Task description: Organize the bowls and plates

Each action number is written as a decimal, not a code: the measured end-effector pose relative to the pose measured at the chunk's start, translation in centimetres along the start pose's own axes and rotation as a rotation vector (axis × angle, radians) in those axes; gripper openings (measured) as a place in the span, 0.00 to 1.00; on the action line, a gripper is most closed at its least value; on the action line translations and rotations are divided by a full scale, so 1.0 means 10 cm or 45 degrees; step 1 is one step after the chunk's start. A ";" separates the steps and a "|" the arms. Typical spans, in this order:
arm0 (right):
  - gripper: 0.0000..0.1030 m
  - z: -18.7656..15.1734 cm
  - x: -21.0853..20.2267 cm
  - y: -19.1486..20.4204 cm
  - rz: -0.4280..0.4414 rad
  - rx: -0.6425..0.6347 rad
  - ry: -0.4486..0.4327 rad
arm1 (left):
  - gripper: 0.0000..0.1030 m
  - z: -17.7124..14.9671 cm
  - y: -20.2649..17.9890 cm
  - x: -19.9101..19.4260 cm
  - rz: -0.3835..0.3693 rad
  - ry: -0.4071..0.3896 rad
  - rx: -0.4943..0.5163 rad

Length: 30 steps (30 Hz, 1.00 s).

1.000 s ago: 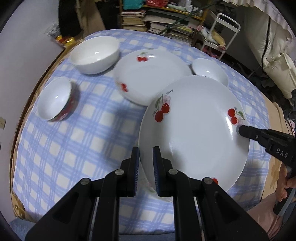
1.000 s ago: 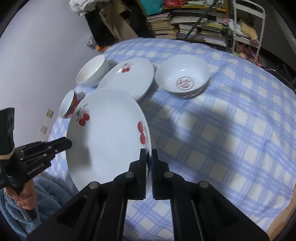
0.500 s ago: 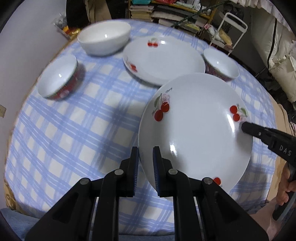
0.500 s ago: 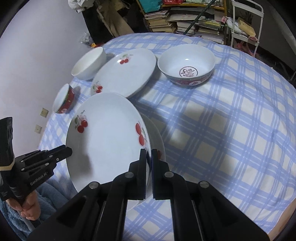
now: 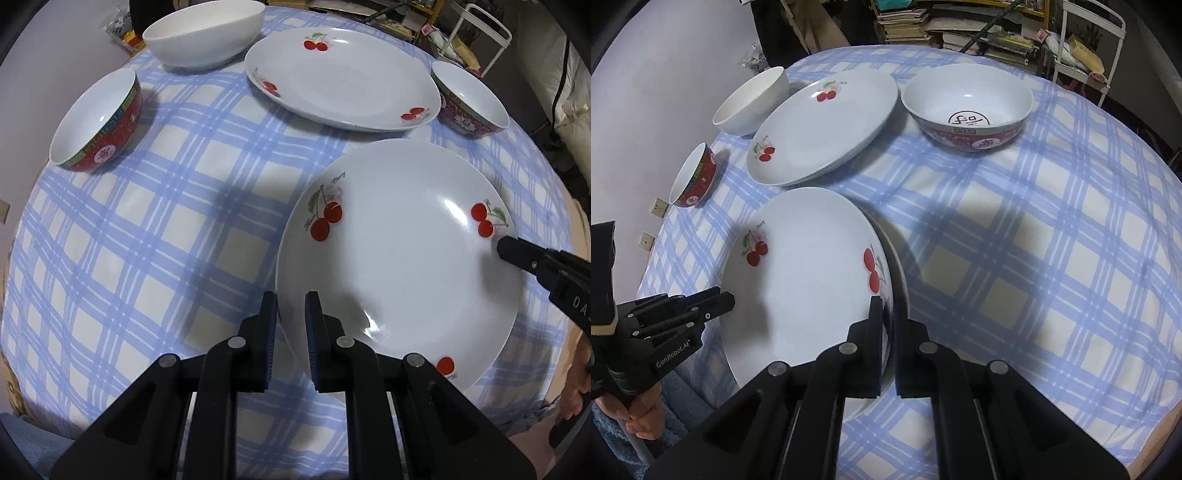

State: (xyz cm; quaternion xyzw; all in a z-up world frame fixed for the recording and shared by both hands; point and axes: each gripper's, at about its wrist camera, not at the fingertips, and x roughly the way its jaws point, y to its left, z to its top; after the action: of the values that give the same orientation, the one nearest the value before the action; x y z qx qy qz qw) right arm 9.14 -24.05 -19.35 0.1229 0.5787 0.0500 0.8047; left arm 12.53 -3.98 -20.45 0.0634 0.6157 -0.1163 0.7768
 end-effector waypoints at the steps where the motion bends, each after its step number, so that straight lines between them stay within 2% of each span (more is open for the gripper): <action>1: 0.06 0.00 0.00 -0.01 0.006 0.007 0.001 | 0.14 0.01 -0.01 0.00 0.000 -0.002 -0.002; 12: 0.06 0.00 0.00 0.08 -0.063 -0.057 -0.021 | 0.14 -0.01 0.02 -0.01 -0.003 -0.007 -0.019; 30: 0.07 -0.04 -0.06 0.10 -0.148 -0.071 -0.049 | 0.14 0.00 -0.01 -0.04 0.023 -0.013 -0.023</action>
State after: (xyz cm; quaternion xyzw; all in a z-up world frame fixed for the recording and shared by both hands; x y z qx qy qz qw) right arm 8.58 -23.15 -18.67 0.0676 0.5675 0.0171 0.8204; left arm 12.45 -4.04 -20.08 0.0613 0.6122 -0.1040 0.7814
